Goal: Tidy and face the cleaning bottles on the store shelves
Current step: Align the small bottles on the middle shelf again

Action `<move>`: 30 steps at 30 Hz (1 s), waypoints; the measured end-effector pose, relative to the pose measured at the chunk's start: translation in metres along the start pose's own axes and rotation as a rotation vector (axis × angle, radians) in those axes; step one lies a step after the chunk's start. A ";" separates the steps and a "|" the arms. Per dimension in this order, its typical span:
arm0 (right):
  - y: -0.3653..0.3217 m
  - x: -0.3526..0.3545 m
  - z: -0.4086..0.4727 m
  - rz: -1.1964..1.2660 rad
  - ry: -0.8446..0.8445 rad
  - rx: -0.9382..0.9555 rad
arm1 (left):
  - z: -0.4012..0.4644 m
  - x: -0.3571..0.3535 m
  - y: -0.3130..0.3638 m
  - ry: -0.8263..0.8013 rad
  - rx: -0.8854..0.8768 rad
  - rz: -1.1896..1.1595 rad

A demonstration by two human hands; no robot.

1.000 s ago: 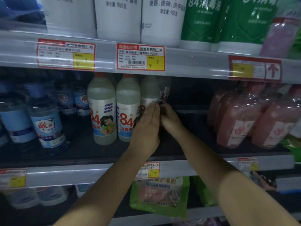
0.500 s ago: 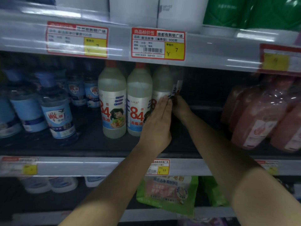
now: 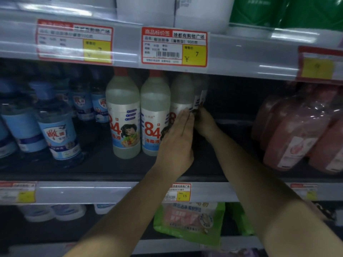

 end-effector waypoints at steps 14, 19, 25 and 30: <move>0.014 -0.006 -0.003 0.043 -0.117 -0.047 | 0.001 0.000 0.000 0.005 -0.008 0.019; 0.016 -0.002 -0.005 0.039 -0.114 -0.042 | 0.001 0.001 0.002 0.007 -0.010 0.017; 0.019 -0.002 0.000 -0.010 -0.091 -0.033 | 0.001 0.001 0.001 0.016 -0.011 0.028; 0.023 -0.002 0.005 -0.022 -0.037 -0.053 | 0.001 0.001 0.002 0.014 -0.019 0.027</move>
Point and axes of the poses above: each hand's wrist, its own z-axis towards the middle knuckle, its own x-axis out of the back of the hand, y = z × x, the point moved 10 cm from there along z, towards the middle knuckle, and after that the axes turned 4 degrees about -x, right-handed, at the moved point
